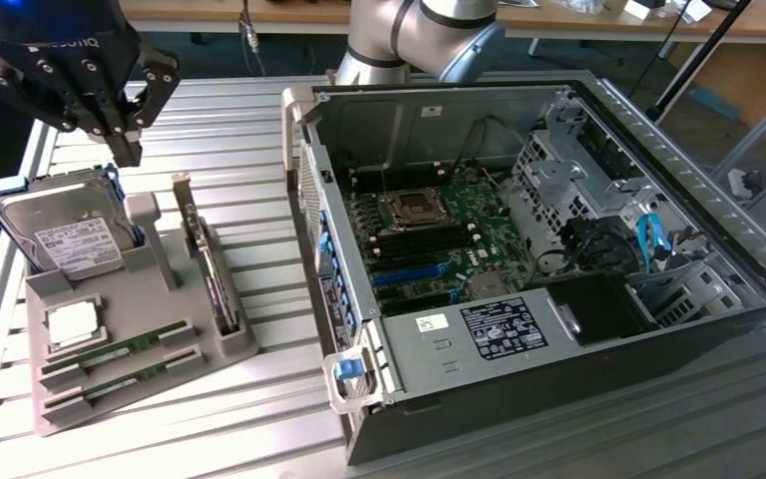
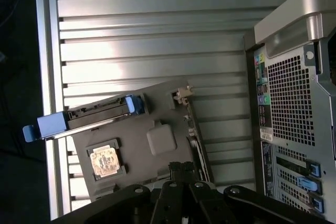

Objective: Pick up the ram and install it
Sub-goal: 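Reach for the ram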

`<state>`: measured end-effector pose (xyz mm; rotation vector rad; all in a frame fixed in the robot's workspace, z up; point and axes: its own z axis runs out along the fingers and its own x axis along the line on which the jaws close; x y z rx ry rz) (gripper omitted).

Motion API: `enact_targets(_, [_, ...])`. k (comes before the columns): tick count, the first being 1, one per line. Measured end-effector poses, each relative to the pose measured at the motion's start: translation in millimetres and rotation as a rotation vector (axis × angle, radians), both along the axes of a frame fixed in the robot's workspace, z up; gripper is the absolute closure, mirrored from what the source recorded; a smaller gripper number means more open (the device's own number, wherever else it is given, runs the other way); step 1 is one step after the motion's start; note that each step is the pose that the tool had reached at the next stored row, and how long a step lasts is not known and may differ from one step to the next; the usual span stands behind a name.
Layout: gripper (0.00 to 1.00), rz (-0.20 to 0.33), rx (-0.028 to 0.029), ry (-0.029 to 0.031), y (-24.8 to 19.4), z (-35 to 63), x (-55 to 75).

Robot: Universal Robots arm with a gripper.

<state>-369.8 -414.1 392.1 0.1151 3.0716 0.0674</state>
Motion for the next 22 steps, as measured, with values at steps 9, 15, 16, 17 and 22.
enact_targets(9, [0.89,0.0,-0.0002,0.0,-11.8,0.0,0.0])
enact_targets(15, [0.89,0.0,-0.0002,0.0,-13.5,0.0,0.0])
enact_targets(16, [0.89,0.0,-0.0002,0.0,-13.5,0.0,0.0])
enact_targets(17, [0.89,0.0,-0.0001,0.0005,-13.5,0.0,0.1])
enact_targets(22, [0.89,0.0,-0.0002,0.0067,-13.5,0.1,1.5])
